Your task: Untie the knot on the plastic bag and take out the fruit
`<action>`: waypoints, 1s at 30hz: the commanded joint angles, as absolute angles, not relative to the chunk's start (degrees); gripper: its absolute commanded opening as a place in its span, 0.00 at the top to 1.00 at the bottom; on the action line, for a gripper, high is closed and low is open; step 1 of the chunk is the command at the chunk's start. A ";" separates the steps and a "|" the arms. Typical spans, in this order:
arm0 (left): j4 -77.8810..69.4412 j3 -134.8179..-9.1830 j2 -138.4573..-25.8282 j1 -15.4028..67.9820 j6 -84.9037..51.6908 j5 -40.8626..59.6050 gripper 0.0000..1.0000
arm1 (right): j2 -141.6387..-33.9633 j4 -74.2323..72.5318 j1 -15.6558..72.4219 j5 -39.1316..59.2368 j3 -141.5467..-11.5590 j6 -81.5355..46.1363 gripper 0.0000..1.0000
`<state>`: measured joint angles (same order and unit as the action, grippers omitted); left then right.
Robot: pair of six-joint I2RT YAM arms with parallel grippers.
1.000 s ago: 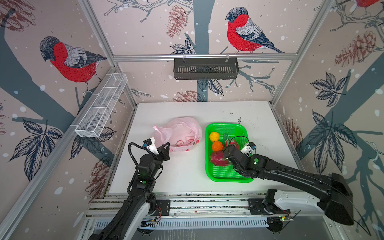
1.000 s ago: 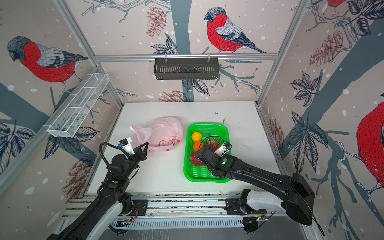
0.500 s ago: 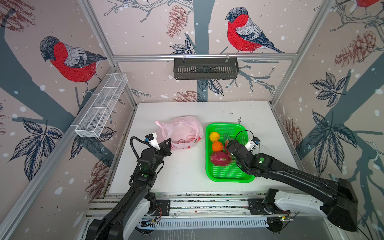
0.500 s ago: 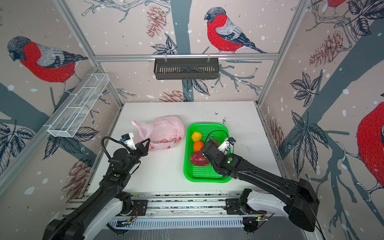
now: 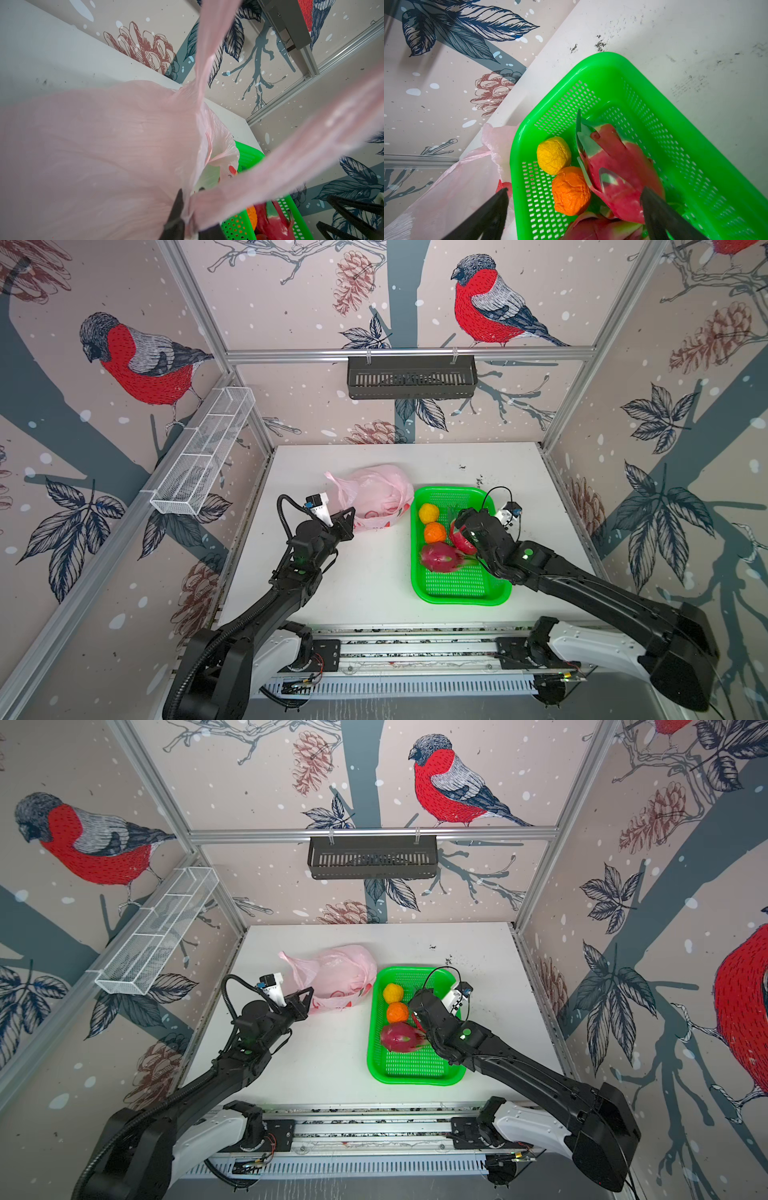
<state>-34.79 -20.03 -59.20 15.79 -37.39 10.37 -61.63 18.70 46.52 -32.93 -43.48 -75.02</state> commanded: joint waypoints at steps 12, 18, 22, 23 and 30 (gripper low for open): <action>-7.43 -26.73 -43.58 15.91 -28.66 -0.74 0.42 | -57.85 13.85 39.03 -29.86 -41.84 -65.32 0.01; 2.52 -28.56 -34.92 15.88 -28.18 -4.62 0.39 | -58.20 11.92 35.33 -26.63 -42.35 -61.51 0.01; 7.95 -31.09 -30.91 15.76 -26.97 -7.92 0.37 | -58.62 10.65 33.05 -24.78 -42.84 -58.66 0.01; 9.10 -31.96 -30.31 15.81 -26.41 -8.93 0.36 | -58.78 10.42 32.47 -24.32 -43.03 -57.81 0.01; 9.90 -36.48 -31.43 15.79 -22.26 -14.34 0.17 | -58.21 9.78 29.87 -25.61 -43.94 -51.78 0.01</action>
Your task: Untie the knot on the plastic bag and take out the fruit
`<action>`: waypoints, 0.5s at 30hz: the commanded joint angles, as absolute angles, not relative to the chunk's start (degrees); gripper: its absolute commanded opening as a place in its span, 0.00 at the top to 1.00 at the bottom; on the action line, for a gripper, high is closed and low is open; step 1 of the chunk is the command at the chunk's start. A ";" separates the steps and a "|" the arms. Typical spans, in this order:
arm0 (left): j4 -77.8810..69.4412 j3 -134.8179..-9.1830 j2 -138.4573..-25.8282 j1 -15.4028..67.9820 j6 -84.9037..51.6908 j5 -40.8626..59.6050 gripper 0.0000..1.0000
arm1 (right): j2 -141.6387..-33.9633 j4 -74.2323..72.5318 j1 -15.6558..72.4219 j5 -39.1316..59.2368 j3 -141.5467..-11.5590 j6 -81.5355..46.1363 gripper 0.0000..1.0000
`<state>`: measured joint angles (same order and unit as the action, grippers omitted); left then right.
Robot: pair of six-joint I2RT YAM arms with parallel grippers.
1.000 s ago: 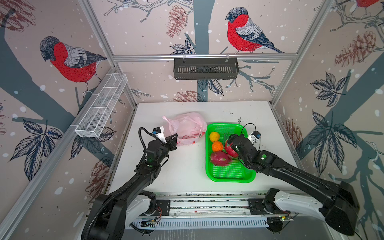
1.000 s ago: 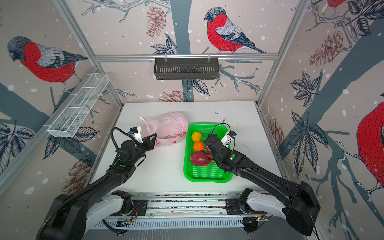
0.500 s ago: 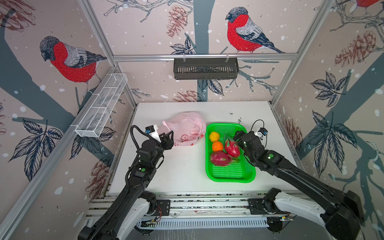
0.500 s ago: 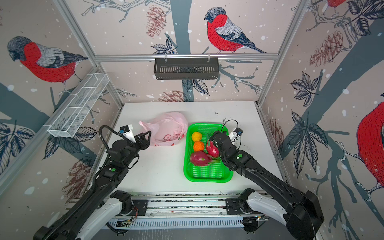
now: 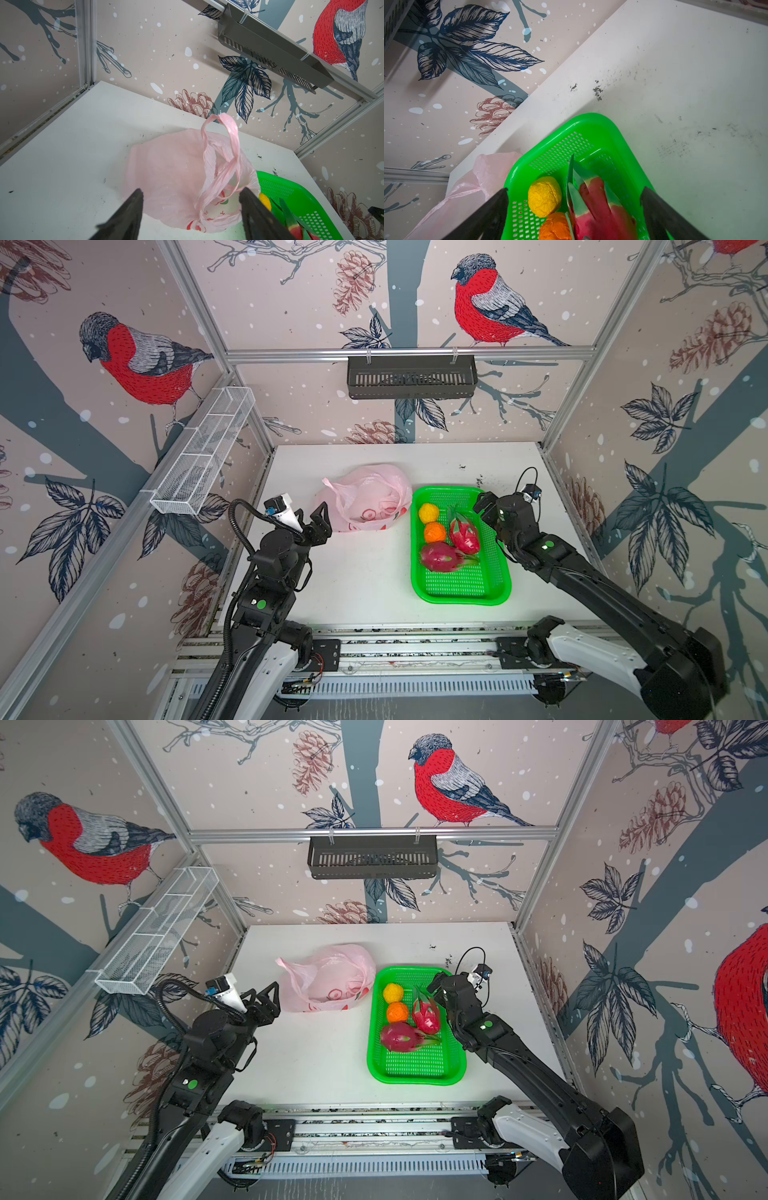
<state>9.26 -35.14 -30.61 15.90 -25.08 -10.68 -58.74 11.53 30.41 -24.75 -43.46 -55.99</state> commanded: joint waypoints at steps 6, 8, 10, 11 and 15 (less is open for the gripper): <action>7.18 -40.86 -37.23 14.37 -19.31 -16.68 0.02 | -57.39 8.49 26.23 -24.67 -44.13 -46.09 0.01; 6.30 -42.33 -39.32 12.85 -18.96 -16.68 0.02 | -57.43 7.99 24.63 -23.89 -43.88 -44.12 0.01; 5.14 -43.23 -40.95 10.39 -19.04 -16.41 0.02 | -57.32 7.26 23.34 -23.90 -43.37 -41.99 0.01; 4.20 -43.24 -41.75 8.93 -19.22 -16.38 0.02 | -57.24 6.87 22.61 -23.93 -43.18 -40.87 0.01; 0.26 -42.08 -45.64 3.43 -19.34 -16.73 0.02 | -57.35 4.61 19.36 -25.38 -42.08 -35.99 0.01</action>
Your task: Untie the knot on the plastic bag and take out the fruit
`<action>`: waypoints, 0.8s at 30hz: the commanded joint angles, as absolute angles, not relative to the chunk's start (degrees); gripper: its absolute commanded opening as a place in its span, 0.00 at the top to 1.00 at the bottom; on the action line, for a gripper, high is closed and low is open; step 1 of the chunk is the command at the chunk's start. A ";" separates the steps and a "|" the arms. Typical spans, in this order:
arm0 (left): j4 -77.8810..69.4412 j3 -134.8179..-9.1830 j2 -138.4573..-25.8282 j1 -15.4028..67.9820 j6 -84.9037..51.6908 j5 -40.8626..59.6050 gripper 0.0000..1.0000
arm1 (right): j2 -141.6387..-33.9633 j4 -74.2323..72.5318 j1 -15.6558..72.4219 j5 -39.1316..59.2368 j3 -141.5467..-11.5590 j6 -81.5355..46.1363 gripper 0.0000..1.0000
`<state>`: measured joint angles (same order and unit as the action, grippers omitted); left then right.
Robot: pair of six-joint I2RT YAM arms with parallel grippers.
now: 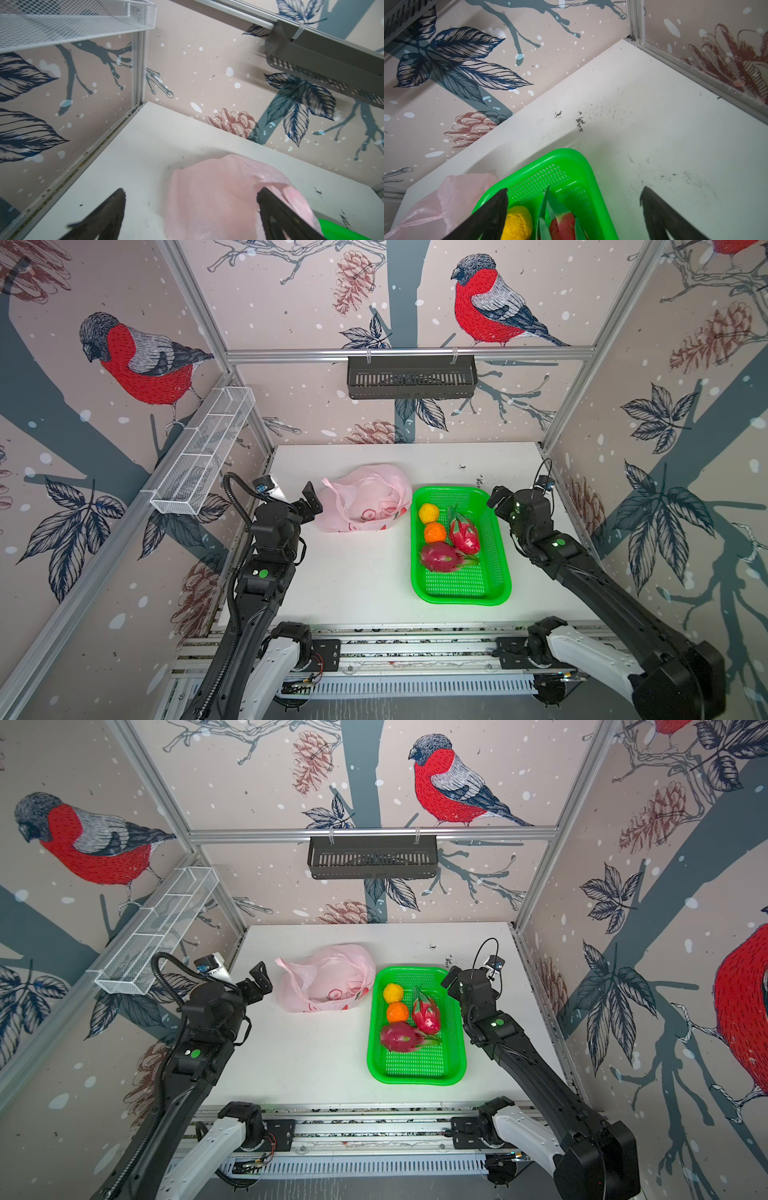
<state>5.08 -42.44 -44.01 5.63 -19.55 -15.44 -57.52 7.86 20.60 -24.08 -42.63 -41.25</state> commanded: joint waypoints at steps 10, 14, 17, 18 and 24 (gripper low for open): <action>-11.33 -36.03 -56.78 -7.38 -23.03 -15.09 0.02 | -57.71 -4.24 10.06 -25.23 -35.28 -28.68 0.01; -14.57 -35.26 -61.06 -7.47 -22.03 -18.30 0.02 | -57.24 -8.85 8.68 -25.62 -31.78 -26.14 0.01; -16.70 -34.45 -64.12 -7.56 -20.65 -19.83 0.02 | -56.84 -10.99 8.02 -25.70 -29.63 -25.01 0.00; -17.97 -33.69 -64.79 -7.56 -20.07 -20.15 0.02 | -56.78 -11.60 7.83 -25.70 -28.91 -24.55 0.01; -29.66 -26.34 -66.42 -7.56 -17.80 -20.85 0.02 | -56.94 -16.73 6.86 -25.68 -24.46 -23.21 0.01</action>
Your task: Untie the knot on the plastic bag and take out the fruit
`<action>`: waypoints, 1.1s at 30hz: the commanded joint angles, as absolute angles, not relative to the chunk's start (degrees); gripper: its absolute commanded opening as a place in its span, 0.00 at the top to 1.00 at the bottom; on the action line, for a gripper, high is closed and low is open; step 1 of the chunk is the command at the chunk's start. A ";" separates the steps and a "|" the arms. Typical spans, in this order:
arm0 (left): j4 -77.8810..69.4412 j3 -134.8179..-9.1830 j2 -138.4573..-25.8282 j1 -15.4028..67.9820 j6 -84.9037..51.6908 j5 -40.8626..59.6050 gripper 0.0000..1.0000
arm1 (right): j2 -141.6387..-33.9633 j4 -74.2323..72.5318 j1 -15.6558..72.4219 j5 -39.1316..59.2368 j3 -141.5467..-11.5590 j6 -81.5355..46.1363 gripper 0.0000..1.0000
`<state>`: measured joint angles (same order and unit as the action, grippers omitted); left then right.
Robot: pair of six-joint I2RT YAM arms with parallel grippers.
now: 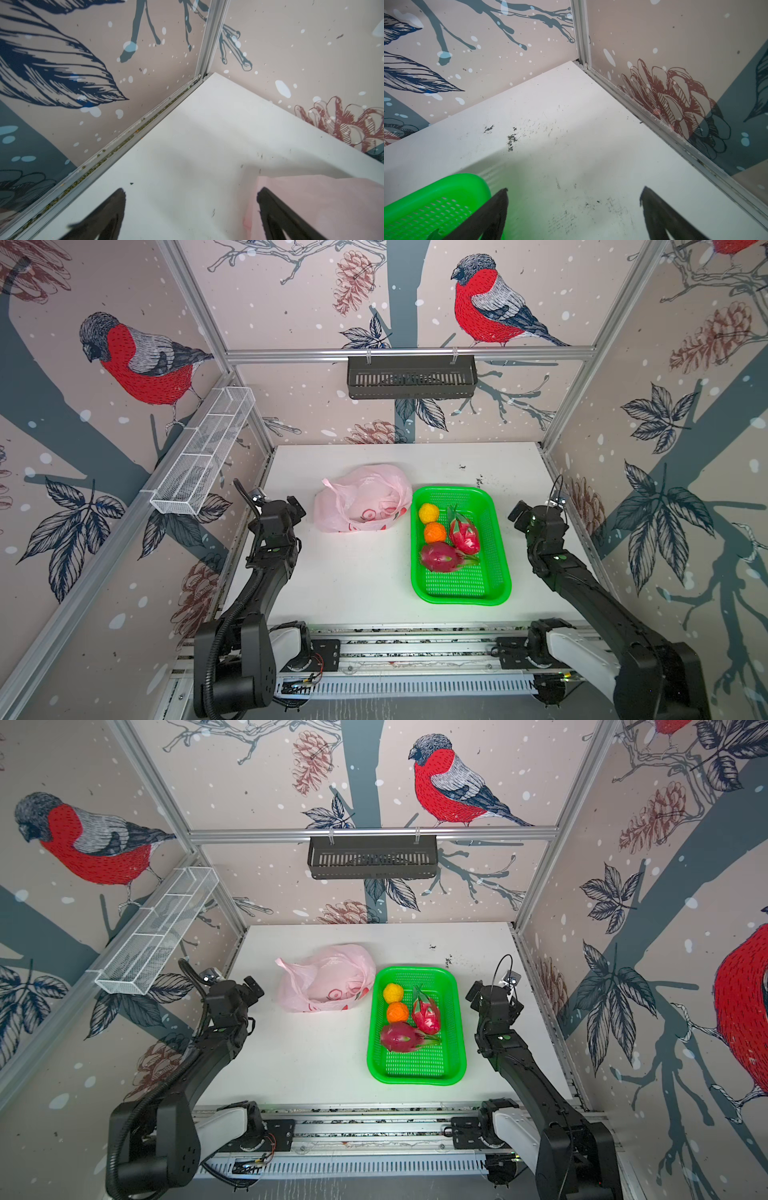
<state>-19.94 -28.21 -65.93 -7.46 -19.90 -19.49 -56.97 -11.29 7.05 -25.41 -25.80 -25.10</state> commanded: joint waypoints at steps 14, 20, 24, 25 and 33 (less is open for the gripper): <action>-49.22 -16.84 -71.68 -7.56 -10.66 -12.02 0.02 | -57.31 -20.86 5.89 -25.60 -21.66 -21.23 0.01; -58.73 -13.18 -75.24 -7.56 -8.88 -4.81 0.02 | -57.15 -23.62 5.89 -24.76 -20.31 -19.81 0.01; -61.95 -12.45 -76.25 -7.56 -8.17 -2.56 0.01 | -57.53 -25.23 5.89 -24.67 -19.88 -19.10 0.01; -63.42 -11.83 -76.56 -7.56 -8.17 -2.49 0.01 | -57.65 -25.88 5.88 -24.54 -19.57 -18.97 0.01; -72.88 -10.35 -81.53 -7.56 -8.06 1.87 0.01 | -58.76 -31.66 5.98 -24.13 -16.69 -16.70 0.01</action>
<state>-64.14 -11.11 -79.75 -7.51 -8.97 -1.48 -58.41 -26.92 5.91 -24.47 -17.47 -18.31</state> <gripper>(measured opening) 0.988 0.994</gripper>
